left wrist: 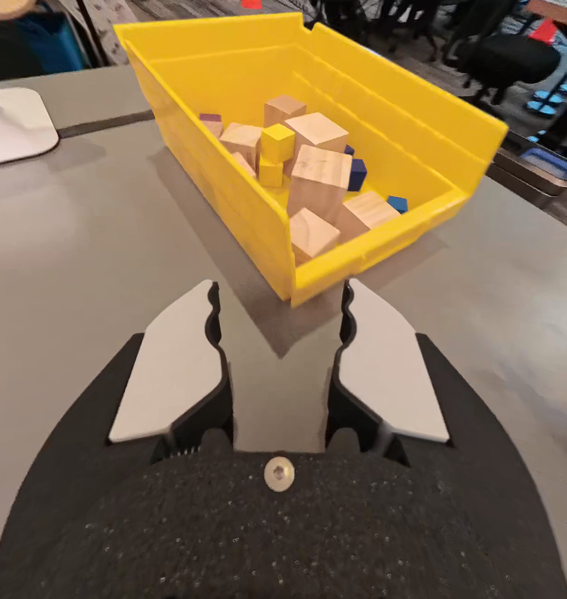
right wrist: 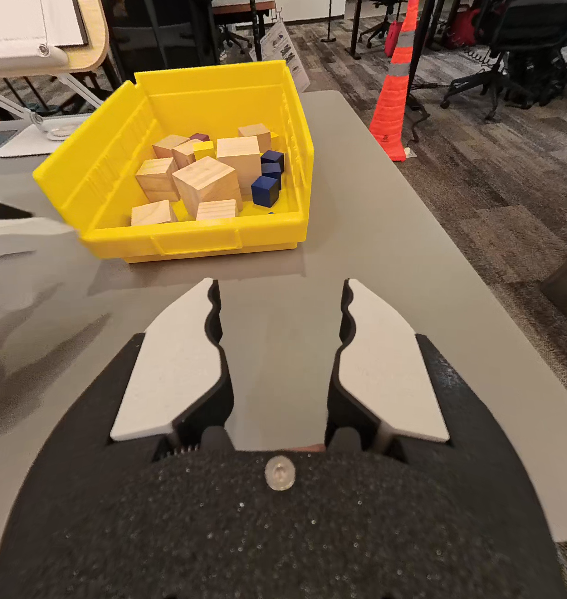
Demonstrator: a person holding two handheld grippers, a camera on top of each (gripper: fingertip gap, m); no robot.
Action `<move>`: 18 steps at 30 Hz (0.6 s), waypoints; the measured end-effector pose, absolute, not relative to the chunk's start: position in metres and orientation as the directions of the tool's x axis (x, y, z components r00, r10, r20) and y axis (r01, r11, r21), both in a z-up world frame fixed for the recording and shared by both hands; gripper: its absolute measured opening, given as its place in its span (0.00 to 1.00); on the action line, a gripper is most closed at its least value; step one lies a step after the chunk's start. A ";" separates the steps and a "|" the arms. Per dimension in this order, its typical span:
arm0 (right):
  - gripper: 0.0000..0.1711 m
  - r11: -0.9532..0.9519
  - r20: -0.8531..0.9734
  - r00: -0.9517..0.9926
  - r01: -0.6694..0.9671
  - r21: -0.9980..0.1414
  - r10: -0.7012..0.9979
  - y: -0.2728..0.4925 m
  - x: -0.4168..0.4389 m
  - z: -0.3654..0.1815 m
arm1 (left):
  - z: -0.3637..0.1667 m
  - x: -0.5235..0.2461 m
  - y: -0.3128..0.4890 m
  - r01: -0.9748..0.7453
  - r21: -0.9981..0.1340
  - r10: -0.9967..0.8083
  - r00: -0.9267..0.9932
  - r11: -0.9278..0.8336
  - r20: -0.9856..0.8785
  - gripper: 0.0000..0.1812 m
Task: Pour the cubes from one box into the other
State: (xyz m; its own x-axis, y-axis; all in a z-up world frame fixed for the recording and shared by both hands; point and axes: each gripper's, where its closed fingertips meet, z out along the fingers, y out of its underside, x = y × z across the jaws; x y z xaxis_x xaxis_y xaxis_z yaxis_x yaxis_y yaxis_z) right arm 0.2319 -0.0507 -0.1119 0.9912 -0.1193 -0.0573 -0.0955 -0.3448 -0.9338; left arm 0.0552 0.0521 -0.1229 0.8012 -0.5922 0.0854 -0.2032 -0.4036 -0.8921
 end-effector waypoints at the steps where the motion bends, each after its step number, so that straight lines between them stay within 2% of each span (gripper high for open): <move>1: 0.41 -0.345 -0.072 0.991 -0.107 -0.933 -0.113 -0.050 0.231 -0.113 | -0.123 0.062 0.061 -0.185 -0.898 -0.576 0.813 -0.400 0.090 0.40; 4: 0.41 -0.349 -0.102 0.989 -0.132 -0.928 -0.103 -0.048 0.227 -0.116 | -0.118 0.074 0.084 -0.123 -0.916 -0.550 0.827 -0.382 0.119 0.32; 8: 0.41 -0.369 -0.093 0.986 -0.137 -0.919 -0.136 -0.037 0.229 -0.124 | -0.148 0.086 0.098 -0.158 -0.827 -0.558 0.803 -0.539 0.210 0.28; 11: 0.38 -0.377 -0.096 0.973 -0.171 -0.910 -0.211 -0.011 0.235 -0.128 | -0.142 0.077 0.099 -0.126 -0.836 -0.522 0.827 -0.534 0.209 0.15; 15: 0.33 -0.419 -0.114 0.961 -0.214 -0.883 -0.250 0.008 0.224 -0.143 | -0.141 0.053 0.088 -0.097 -0.835 -0.461 0.865 -0.542 0.199 0.10; 18: 0.30 -0.364 -0.081 0.967 -0.167 -0.916 -0.240 0.013 0.209 -0.131 | -0.140 0.031 0.074 -0.047 -0.824 -0.417 0.878 -0.565 0.236 0.08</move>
